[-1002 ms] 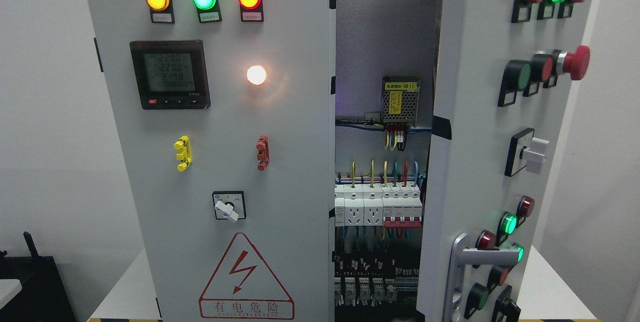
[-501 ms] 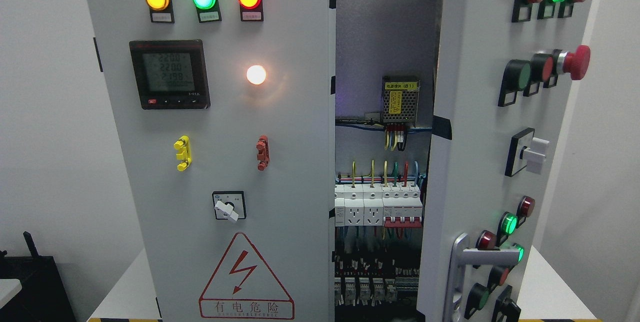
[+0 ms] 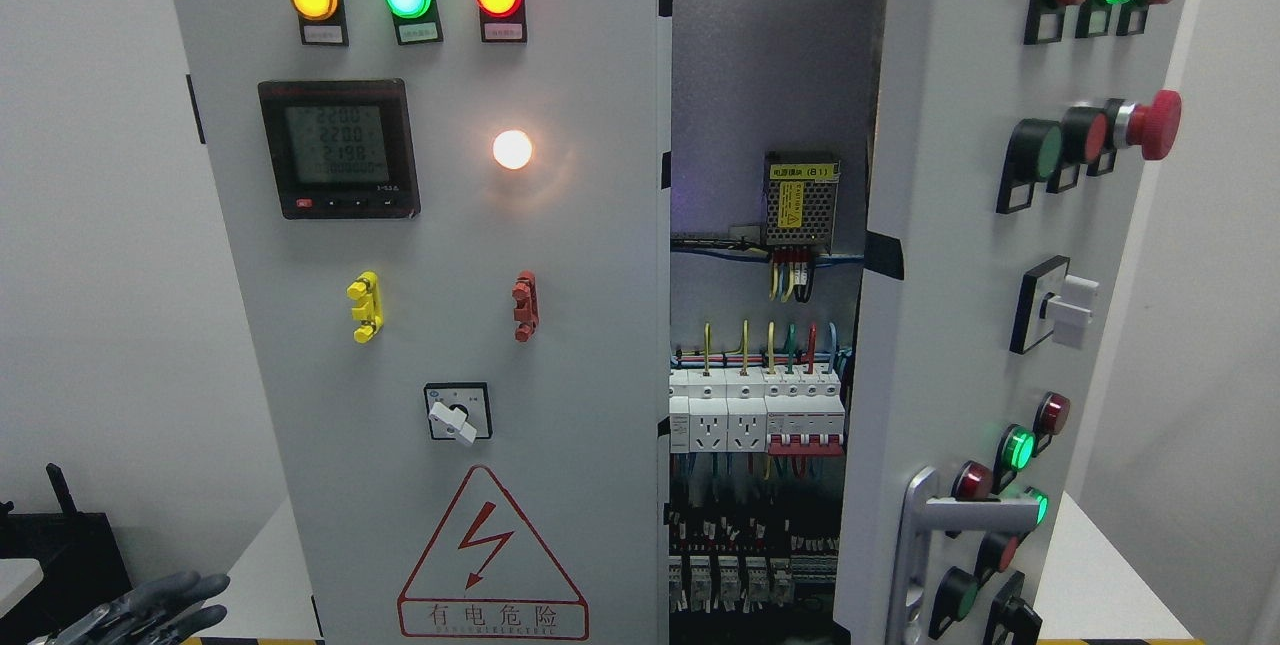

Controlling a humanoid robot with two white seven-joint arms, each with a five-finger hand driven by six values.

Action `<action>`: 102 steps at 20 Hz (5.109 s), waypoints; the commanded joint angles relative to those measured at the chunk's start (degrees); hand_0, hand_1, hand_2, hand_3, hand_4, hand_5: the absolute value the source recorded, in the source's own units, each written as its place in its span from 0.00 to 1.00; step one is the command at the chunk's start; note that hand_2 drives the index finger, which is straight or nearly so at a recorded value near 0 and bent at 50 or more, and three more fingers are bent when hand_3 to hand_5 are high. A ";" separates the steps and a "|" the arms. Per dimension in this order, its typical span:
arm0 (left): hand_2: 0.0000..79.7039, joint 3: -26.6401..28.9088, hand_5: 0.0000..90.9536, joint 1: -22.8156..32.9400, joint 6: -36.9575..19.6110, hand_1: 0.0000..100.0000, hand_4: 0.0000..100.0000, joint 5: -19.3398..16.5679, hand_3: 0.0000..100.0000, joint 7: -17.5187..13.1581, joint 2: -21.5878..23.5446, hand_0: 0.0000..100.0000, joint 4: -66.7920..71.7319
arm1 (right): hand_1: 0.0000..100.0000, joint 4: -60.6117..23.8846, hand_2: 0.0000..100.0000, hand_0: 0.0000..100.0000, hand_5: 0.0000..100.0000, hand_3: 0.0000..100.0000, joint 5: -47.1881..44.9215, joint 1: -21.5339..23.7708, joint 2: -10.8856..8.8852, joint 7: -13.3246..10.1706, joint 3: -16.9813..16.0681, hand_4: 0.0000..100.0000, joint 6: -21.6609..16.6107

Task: Open door with both hands
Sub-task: 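Raise the left hand toward the gap beside the partly open door, then slide the left hand fingers behind the inner edge of the grey door, then push the grey door outward with the left hand, swinging it open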

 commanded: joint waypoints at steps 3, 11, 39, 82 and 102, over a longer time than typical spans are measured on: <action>0.00 1.56 0.00 -9.35 7.31 0.00 0.03 11.22 0.00 -5.46 17.37 0.00 -1.70 | 0.00 0.01 0.00 0.00 0.00 0.00 -0.03 -0.01 0.00 -0.14 0.02 0.00 0.01; 0.00 1.56 0.00 -10.06 7.49 0.00 0.03 15.97 0.00 -6.61 20.81 0.00 -2.05 | 0.00 -0.08 0.00 0.00 0.00 0.00 -0.03 -0.01 0.00 -0.14 0.02 0.00 0.01; 0.00 -81.05 0.00 -94.51 18.20 0.00 0.03 15.01 0.00 -5.13 6.67 0.00 0.66 | 0.00 0.01 0.00 0.00 0.00 0.00 -0.03 -0.01 0.00 -0.14 0.02 0.00 0.01; 0.00 -84.75 0.00 -107.70 21.90 0.00 0.03 18.88 0.00 -0.90 -39.65 0.00 21.76 | 0.00 0.01 0.00 0.00 0.00 0.00 -0.03 0.08 0.00 -0.14 0.02 0.00 0.01; 0.00 -82.29 0.00 -107.70 21.55 0.00 0.03 18.35 0.00 4.28 -48.36 0.00 22.29 | 0.00 -0.07 0.00 0.00 0.00 0.00 -0.03 -0.01 0.00 -0.14 0.02 0.00 0.01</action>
